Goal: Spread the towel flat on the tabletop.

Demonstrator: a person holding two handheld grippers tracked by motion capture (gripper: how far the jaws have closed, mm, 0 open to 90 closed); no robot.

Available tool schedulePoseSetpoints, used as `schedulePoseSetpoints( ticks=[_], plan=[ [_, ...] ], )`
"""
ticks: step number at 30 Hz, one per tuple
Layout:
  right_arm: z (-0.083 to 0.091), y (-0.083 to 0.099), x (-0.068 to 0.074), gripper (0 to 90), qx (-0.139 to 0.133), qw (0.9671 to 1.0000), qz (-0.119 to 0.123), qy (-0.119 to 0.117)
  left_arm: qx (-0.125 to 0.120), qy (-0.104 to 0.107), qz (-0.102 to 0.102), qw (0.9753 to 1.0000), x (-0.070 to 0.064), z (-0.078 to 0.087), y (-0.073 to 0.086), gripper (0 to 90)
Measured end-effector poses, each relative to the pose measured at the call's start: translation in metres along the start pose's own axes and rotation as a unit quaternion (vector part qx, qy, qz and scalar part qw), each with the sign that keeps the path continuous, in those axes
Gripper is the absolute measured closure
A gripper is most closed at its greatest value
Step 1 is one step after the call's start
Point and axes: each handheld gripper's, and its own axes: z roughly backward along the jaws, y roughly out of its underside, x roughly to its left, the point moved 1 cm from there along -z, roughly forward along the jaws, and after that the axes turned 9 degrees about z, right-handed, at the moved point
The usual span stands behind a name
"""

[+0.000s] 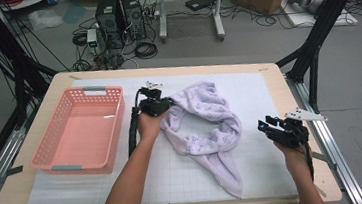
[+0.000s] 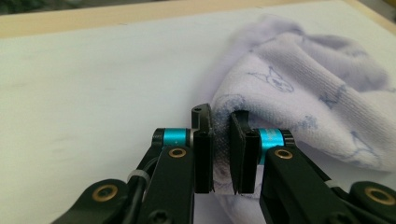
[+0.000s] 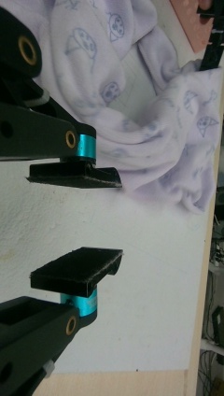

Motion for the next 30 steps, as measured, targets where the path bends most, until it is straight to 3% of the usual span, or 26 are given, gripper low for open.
schedulePoseSetpoints(
  ticks=[3,5,8,10,13,16,19,21,23,24,25,26,28,29,30],
  plan=[
    [-0.005,0.001,0.003,57.7,0.006,1.0000,0.000,-0.004,0.004,-0.003,0.011,0.9999,0.007,0.001,0.002,76.2],
    [-0.010,0.001,0.006,57.7,0.015,0.9998,0.002,-0.009,0.009,0.012,0.015,0.9998,0.005,0.003,0.006,59.2],
    [-0.013,0.000,0.009,57.7,0.020,0.9997,0.009,-0.012,0.007,0.033,0.000,0.9994,-0.003,0.009,0.010,47.0],
    [-0.012,0.000,0.009,57.7,0.021,0.9997,0.011,-0.012,-0.002,0.052,-0.014,0.9986,-0.009,0.017,0.013,48.7],
    [-0.012,0.001,0.010,57.4,0.023,0.9996,0.010,-0.012,0.010,0.099,-0.033,0.9945,-0.016,0.024,0.020,65.7],
    [-0.012,0.001,0.010,57.3,0.024,0.9996,0.009,-0.012,0.043,0.143,-0.059,0.9870,-0.029,0.026,0.025,65.9],
    [-0.014,0.002,0.012,57.3,0.026,0.9995,0.013,-0.015,0.059,0.172,-0.084,0.9798,-0.044,0.027,0.029,64.7],
    [-0.014,0.002,0.014,57.4,0.029,0.9993,0.019,-0.015,0.073,0.189,-0.105,0.9736,-0.057,0.025,0.035,62.4],
    [-0.014,0.003,0.014,57.4,0.033,0.9991,0.021,-0.015,0.091,0.211,-0.127,0.9650,-0.070,0.020,0.043,59.8],
    [-0.015,0.004,0.013,57.4,0.035,0.9991,0.019,-0.015,0.094,0.214,-0.134,0.9630,-0.074,0.019,0.045,57.5],
    [-0.015,0.005,0.013,57.4,0.036,0.9991,0.018,-0.016,0.103,0.225,-0.138,0.9589,-0.080,0.016,0.049,55.6],
    [-0.016,0.006,0.013,57.4,0.039,0.9989,0.018,-0.016,0.108,0.229,-0.140,0.9573,-0.083,0.014,0.051,54.0],
    [-0.016,0.006,0.013,57.4,0.040,0.9989,0.018,-0.016,0.123,0.246,-0.147,0.9502,-0.093,0.010,0.057,49.5],
    [-0.016,0.006,0.013,57.5,0.040,0.9989,0.018,-0.017,0.127,0.249,-0.149,0.9487,-0.096,0.009,0.059,48.0],
    [-0.016,0.006,0.013,57.4,0.040,0.9989,0.017,-0.017,0.137,0.251,-0.158,0.9451,-0.100,0.006,0.063,46.4]
  ],
)
